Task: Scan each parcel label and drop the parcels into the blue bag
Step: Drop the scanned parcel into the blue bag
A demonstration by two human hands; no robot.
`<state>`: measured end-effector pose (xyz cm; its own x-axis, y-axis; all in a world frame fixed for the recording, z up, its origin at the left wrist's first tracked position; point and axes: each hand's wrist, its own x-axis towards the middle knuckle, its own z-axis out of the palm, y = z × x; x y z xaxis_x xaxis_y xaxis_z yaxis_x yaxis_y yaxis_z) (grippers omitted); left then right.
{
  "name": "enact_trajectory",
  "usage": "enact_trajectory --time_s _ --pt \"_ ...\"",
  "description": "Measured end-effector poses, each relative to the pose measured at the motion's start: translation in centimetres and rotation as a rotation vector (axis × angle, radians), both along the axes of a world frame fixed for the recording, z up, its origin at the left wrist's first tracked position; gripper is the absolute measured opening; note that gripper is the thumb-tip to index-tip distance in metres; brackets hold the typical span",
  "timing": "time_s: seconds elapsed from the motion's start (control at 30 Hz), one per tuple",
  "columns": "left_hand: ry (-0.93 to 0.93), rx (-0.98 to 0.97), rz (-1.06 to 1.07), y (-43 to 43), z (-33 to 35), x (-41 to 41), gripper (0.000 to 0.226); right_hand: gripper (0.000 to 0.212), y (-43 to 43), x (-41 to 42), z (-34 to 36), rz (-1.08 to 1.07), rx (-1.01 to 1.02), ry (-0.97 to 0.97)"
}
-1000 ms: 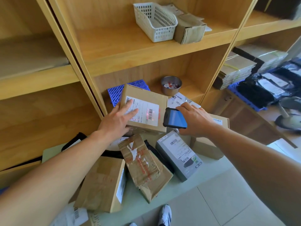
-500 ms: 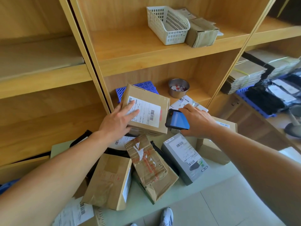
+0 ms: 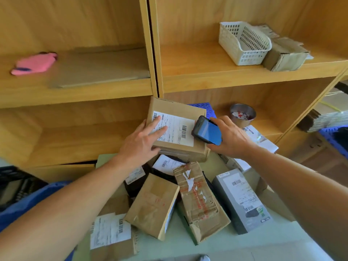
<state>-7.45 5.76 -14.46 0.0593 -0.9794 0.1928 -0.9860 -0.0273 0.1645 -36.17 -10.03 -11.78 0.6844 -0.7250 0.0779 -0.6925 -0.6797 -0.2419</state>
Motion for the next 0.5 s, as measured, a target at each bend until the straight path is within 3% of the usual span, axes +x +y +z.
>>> enact_trajectory --time_s 0.33,0.5 --pt "0.088 -0.013 0.505 20.3 -0.9 10.8 0.079 0.096 8.3 20.2 -1.1 0.33 0.141 -0.093" --pt "0.118 0.003 0.774 31.6 -2.6 14.0 0.082 0.092 15.6 29.5 -3.7 0.566 0.221 -0.035"
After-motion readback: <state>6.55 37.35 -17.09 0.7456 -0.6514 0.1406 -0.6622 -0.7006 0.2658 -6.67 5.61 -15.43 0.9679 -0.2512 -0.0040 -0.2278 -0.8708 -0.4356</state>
